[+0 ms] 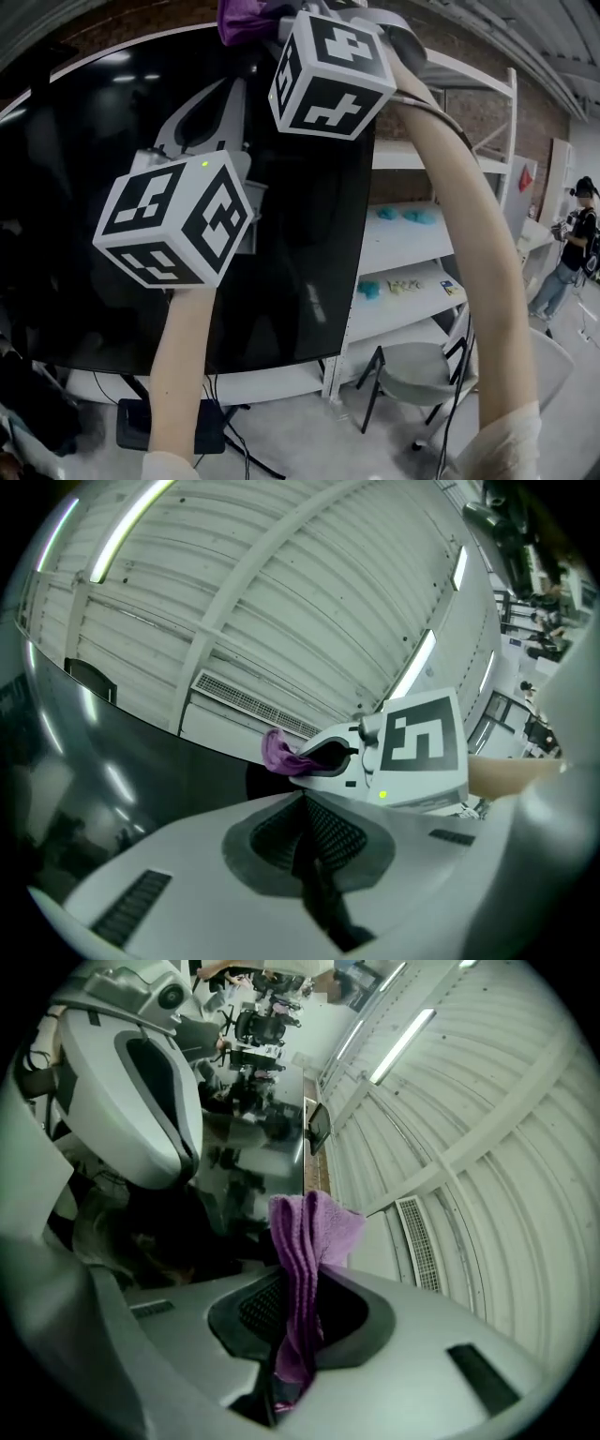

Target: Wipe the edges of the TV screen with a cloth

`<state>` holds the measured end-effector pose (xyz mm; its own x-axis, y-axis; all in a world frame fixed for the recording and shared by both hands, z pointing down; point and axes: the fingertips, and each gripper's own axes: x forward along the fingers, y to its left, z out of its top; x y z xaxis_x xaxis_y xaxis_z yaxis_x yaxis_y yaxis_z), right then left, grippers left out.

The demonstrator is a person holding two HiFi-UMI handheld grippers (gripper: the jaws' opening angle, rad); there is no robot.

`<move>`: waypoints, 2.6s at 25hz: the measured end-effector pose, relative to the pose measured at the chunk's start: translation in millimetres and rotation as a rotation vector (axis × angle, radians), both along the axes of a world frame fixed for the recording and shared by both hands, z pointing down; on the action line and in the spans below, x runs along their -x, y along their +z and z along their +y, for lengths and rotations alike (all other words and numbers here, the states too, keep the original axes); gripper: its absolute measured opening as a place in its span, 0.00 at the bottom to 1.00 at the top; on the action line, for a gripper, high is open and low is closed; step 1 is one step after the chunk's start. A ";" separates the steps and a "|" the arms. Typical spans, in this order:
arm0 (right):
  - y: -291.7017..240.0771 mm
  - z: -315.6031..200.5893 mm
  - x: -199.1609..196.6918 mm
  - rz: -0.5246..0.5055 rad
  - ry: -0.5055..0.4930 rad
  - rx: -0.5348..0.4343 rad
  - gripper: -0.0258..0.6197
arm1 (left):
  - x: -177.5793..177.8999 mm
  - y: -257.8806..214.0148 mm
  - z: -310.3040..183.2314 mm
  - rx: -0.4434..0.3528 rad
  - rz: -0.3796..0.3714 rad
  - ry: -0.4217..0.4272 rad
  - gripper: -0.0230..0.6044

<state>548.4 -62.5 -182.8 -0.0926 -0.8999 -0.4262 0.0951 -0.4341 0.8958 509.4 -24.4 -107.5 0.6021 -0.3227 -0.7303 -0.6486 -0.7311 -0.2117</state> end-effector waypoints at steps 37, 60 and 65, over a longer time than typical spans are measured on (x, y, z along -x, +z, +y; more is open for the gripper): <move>-8.9 40.0 -137.2 -0.301 -0.268 -0.037 0.13 | -124.2 31.8 1.1 0.029 -0.059 -0.020 0.06; 309.3 129.7 -122.5 -1.090 -0.807 0.014 0.13 | -108.5 217.7 78.6 -0.031 -0.076 -0.101 0.06; 419.3 108.4 -134.7 -1.261 -0.704 0.094 0.13 | -107.7 322.1 50.2 0.178 -0.140 -0.141 0.06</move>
